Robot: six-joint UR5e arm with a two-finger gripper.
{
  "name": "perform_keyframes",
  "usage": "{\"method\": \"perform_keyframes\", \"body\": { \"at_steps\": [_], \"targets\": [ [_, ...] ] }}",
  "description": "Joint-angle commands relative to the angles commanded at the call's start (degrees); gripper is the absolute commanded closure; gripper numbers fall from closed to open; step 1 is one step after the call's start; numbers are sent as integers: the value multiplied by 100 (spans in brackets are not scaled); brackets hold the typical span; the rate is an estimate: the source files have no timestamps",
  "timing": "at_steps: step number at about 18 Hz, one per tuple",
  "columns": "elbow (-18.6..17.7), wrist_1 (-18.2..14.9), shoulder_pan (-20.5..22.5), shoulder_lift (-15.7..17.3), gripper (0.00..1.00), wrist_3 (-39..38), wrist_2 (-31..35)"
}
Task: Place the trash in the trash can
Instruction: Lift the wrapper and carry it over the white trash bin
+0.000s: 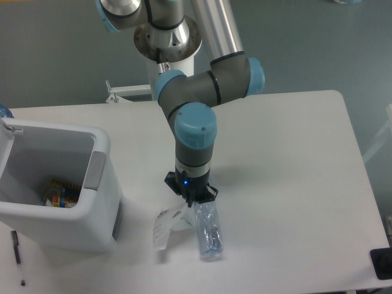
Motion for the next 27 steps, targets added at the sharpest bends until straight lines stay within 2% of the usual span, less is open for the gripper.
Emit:
{"method": "perform_keyframes", "body": {
  "at_steps": [5, 10, 13, 17, 21, 27],
  "targets": [
    [449, -528, 185, 70, 100, 9, -474],
    [809, -836, 387, 325, 100, 0, -1196],
    [1038, -881, 370, 378, 100, -210, -1301],
    [1293, -881, 335, 729, 100, -720, -1933],
    [1293, -881, 230, 1159, 100, -914, -2268],
    [1126, -881, -130, 1564, 100, -1151, -2760]
  ]
}}
